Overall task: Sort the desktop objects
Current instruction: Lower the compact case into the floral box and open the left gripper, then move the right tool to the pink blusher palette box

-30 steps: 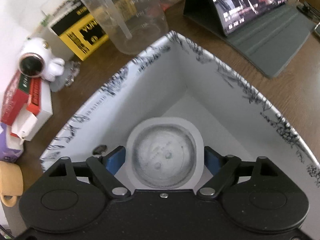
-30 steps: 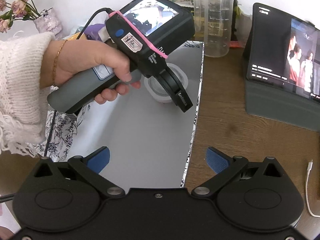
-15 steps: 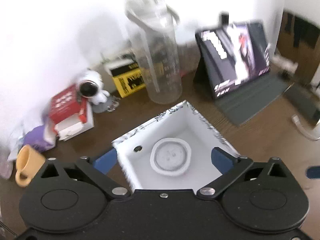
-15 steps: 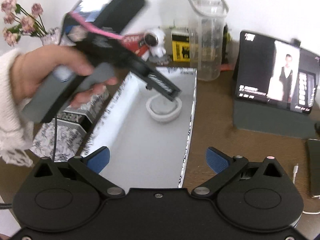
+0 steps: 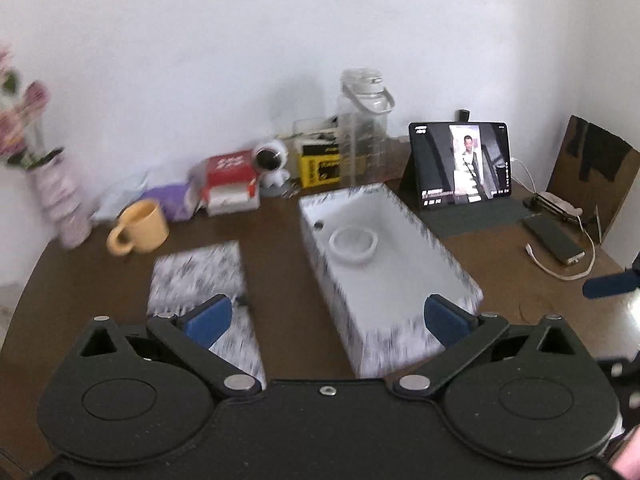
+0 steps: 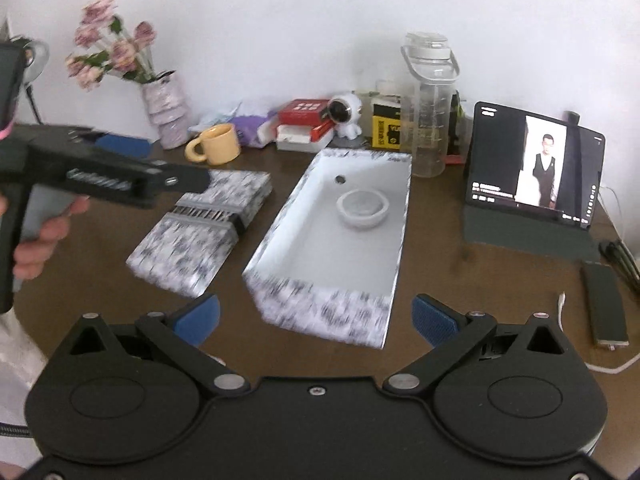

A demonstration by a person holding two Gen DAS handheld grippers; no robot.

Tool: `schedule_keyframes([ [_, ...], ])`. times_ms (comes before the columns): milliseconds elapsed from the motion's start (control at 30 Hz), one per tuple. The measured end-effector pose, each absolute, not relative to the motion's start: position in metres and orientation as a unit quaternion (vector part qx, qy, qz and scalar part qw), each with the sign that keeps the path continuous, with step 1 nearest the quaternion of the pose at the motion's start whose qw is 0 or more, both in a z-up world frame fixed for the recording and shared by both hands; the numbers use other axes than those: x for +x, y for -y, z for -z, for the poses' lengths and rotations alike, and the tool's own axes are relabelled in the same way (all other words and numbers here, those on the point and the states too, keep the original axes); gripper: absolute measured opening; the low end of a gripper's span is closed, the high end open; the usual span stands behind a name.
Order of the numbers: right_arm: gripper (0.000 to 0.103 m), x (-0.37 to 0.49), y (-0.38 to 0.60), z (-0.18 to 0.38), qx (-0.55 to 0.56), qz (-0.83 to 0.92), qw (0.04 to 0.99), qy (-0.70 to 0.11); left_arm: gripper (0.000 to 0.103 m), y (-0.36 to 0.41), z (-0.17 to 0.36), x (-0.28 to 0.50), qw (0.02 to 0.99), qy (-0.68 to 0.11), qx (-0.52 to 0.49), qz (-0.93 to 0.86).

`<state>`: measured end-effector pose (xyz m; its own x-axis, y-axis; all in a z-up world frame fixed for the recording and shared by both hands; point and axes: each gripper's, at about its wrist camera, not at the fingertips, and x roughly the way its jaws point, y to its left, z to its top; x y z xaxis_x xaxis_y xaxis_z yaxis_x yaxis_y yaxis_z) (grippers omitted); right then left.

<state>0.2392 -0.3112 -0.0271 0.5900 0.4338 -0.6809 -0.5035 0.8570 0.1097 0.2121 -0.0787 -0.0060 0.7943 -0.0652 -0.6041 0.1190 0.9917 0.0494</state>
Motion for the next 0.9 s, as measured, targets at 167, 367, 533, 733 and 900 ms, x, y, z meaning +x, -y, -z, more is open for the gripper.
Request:
schedule_keyframes([
  [167,0.103,0.185,0.313,0.025,-0.061,-0.268,0.888,-0.369,0.103,0.071,0.014,0.147,0.947,-0.319,0.020,0.020],
  [367,0.103,0.134,0.313,0.025,-0.061,-0.270,0.888,-0.368,0.103,0.068,0.021,0.091,0.948,-0.316,0.011,-0.014],
  [533,0.103,0.102,0.314,0.029,-0.056,-0.268,0.888,-0.371,0.103,0.063,0.025,0.058,0.944,-0.328,0.005,-0.025],
  [733,0.103,0.083,0.309,0.038,-0.083,-0.282,0.874,-0.387,0.103,0.059,0.031,0.028,0.940,-0.340,0.006,-0.032],
  [900,0.103,0.080,0.303,0.042,-0.091,-0.287,0.870,-0.391,0.103,0.055,0.036,0.021,0.939,-0.343,0.000,-0.034],
])
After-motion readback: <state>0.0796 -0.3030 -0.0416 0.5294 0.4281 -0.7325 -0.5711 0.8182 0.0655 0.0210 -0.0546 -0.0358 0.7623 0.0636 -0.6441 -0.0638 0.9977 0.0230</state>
